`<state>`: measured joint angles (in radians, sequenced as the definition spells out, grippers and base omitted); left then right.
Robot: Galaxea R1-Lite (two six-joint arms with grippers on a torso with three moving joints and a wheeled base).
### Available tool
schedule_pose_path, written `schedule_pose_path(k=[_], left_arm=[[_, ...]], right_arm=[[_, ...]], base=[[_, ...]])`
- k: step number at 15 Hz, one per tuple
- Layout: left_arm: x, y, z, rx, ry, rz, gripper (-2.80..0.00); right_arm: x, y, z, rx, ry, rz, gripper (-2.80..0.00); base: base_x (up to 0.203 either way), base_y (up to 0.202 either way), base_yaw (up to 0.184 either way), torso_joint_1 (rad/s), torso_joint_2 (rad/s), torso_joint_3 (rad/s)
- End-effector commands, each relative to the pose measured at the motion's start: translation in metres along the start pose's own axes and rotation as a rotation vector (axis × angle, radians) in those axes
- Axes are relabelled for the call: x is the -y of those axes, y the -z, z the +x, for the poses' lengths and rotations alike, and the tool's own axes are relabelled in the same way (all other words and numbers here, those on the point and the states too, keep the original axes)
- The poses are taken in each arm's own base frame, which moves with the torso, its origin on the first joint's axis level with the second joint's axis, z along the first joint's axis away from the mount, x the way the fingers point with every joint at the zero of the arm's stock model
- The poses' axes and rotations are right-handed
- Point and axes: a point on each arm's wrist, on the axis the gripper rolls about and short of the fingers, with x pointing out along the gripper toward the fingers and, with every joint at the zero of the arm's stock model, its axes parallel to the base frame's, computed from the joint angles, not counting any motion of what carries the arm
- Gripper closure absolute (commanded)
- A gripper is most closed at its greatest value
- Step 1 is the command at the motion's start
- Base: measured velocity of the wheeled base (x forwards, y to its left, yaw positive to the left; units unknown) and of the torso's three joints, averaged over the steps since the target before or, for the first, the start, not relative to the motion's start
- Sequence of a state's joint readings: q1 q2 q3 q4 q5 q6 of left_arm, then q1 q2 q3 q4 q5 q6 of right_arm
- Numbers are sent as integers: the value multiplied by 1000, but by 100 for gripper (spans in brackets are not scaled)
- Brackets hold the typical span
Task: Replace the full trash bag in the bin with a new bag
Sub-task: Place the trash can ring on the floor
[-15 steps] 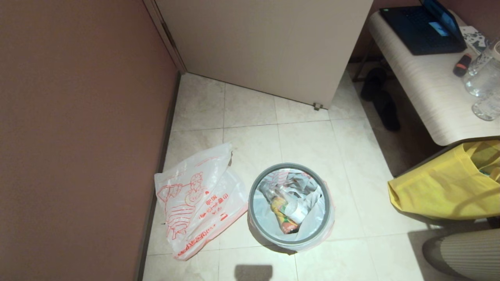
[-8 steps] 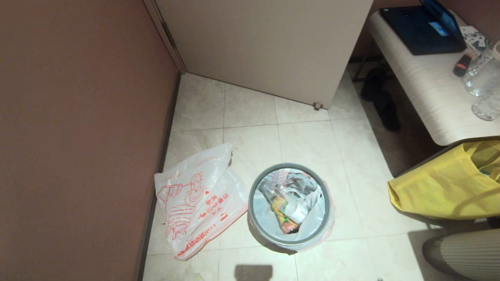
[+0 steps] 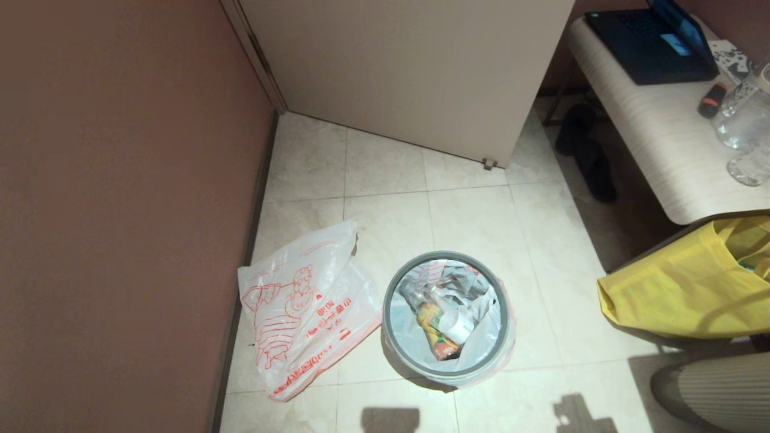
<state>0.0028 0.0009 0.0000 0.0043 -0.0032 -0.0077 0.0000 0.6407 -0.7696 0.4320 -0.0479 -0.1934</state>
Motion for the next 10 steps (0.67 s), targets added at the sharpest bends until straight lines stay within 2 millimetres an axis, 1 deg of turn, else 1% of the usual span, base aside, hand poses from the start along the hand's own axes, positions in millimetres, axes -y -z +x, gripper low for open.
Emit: schedule_pose_path(k=[1, 4, 6, 7, 10], left_arm=[[0, 0, 0, -1, 0, -1, 0], [0, 0, 0, -1, 0, -2, 0], [0, 0, 0, -1, 0, -2, 0], [0, 0, 0, -1, 0, -1, 0], [0, 0, 0, -1, 0, -1, 0]], right_arm=[[0, -13, 44, -188, -47, -15, 0], [-11, -18, 89, -325, -152, -17, 0], [-24, -21, 124, -373, -195, 16, 0], [-31, -22, 141, -393, -212, 20, 0], [-63, -19, 190, -419, -252, -18, 0]], base=[[0, 0, 0, 0, 0, 0], [0, 0, 0, 0, 0, 0], [0, 0, 0, 0, 0, 0], [0, 0, 0, 0, 0, 0], [0, 0, 0, 0, 0, 0]])
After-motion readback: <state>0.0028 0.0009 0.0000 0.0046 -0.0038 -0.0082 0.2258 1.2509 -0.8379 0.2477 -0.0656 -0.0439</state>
